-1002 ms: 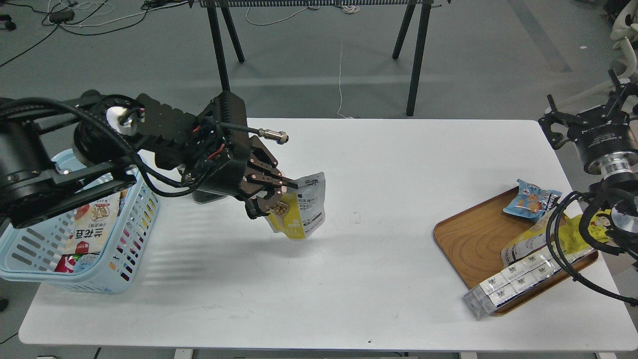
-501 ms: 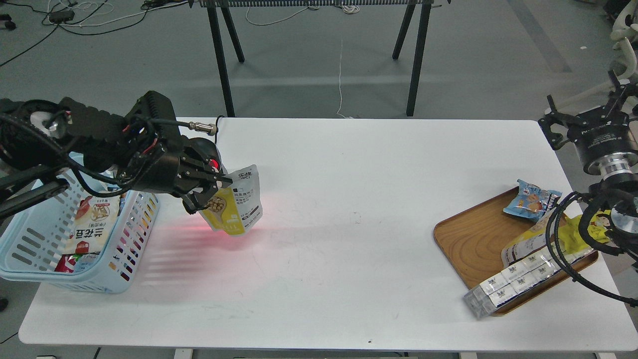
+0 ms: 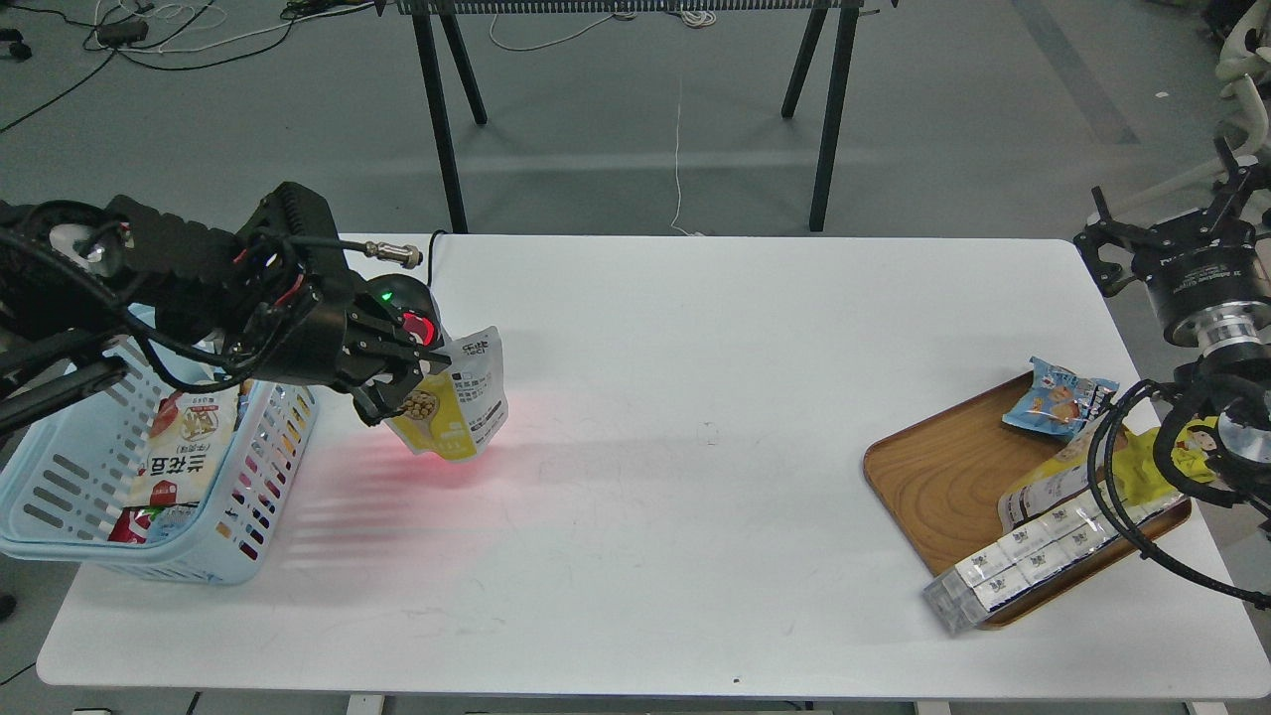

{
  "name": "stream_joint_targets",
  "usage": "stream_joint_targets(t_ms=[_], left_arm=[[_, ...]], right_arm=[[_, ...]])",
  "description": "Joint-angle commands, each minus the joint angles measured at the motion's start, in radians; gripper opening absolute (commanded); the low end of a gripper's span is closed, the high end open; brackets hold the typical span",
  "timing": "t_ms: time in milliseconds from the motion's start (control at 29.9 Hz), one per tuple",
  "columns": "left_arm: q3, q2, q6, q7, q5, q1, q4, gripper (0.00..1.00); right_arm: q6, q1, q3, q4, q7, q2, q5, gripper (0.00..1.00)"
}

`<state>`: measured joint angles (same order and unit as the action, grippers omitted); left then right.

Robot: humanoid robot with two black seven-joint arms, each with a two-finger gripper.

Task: Scan snack and place in basket
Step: 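Lift the pouch with the left gripper and hold it before the scanner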

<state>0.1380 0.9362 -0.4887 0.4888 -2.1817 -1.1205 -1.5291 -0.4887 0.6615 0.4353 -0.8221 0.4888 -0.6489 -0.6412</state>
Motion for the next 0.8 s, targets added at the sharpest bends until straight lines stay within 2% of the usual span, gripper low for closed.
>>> stream_joint_targets(t_ms=[0,768], left_arm=[[0.0,0.003,0.0,0.0,0.0,0.001,0.0,0.01],[0.021,0.026,0.0,0.0,0.0,-0.007,-0.031,0.02]], right_arm=[[0.0,0.0,0.0,0.0,0.0,0.0,0.0,0.99],[0.0,-0.005,0.002,-0.002,0.0,0.0,0.0,0.99]])
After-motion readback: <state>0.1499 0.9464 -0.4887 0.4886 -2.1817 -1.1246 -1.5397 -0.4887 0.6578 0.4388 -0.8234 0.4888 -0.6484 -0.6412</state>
